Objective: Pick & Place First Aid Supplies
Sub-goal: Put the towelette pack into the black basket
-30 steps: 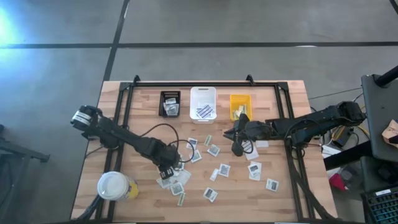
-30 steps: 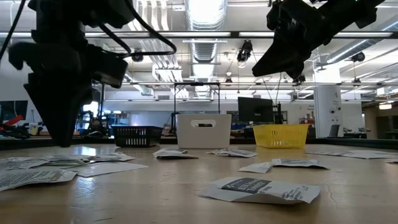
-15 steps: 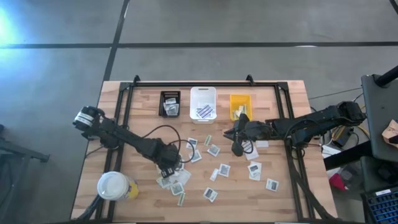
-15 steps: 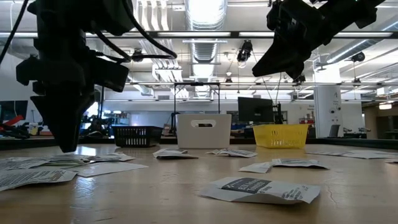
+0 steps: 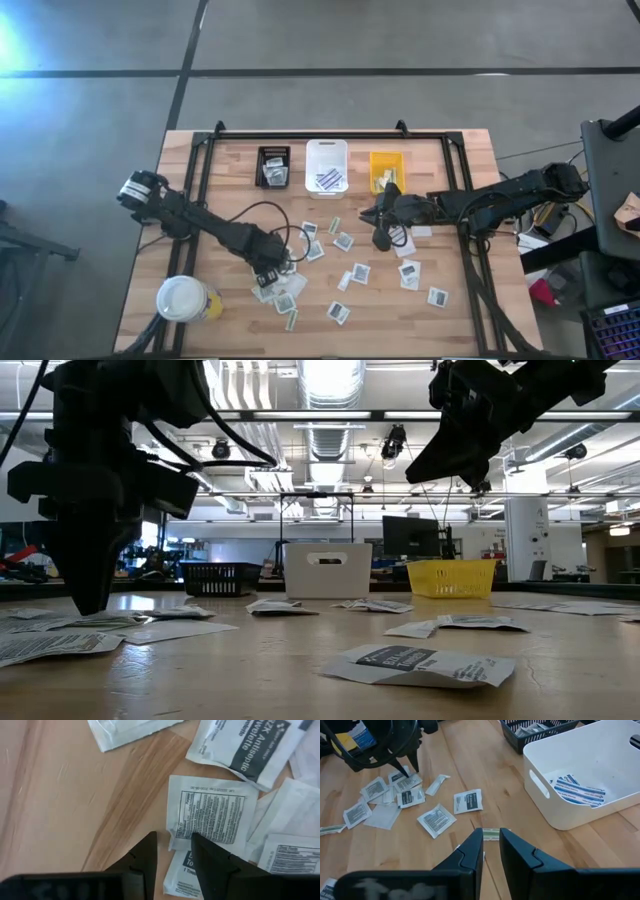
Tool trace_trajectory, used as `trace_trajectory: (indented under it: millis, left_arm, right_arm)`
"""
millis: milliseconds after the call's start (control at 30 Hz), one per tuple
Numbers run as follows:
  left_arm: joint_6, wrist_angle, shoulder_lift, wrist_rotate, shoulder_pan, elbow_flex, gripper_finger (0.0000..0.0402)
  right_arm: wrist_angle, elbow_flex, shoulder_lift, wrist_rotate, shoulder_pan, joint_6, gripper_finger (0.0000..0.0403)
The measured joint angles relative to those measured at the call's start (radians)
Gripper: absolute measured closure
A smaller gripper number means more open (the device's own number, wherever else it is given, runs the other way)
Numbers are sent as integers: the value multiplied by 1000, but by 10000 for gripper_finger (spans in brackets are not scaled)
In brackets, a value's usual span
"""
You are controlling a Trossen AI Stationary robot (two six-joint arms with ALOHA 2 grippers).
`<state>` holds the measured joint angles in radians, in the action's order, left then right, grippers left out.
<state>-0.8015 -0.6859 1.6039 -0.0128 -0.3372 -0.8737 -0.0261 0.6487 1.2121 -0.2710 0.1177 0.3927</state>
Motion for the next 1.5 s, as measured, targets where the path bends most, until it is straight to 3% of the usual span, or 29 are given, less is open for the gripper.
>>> trace_trajectory:
  millis: [400, 900, 1300, 1367, 1500]
  left_arm:
    - [-5, 52, -4, -2, 31, 76, 293]
    - [49, 82, -1, -24, 41, 127, 397]
    - [99, 71, -54, -35, 41, 107, 401]
    - [100, 65, -89, -48, 44, 109, 401]
    - [95, -4, -181, -173, 67, 111, 401]
  right_arm:
    - [1, 0, 0, 0, 0, 0, 344]
    - [2, 0, 0, 0, 0, 0, 344]
    - [2, 0, 0, 0, 0, 0, 344]
    - [2, 0, -1, 0, 0, 0, 344]
    - [2, 0, -1, 0, 0, 0, 344]
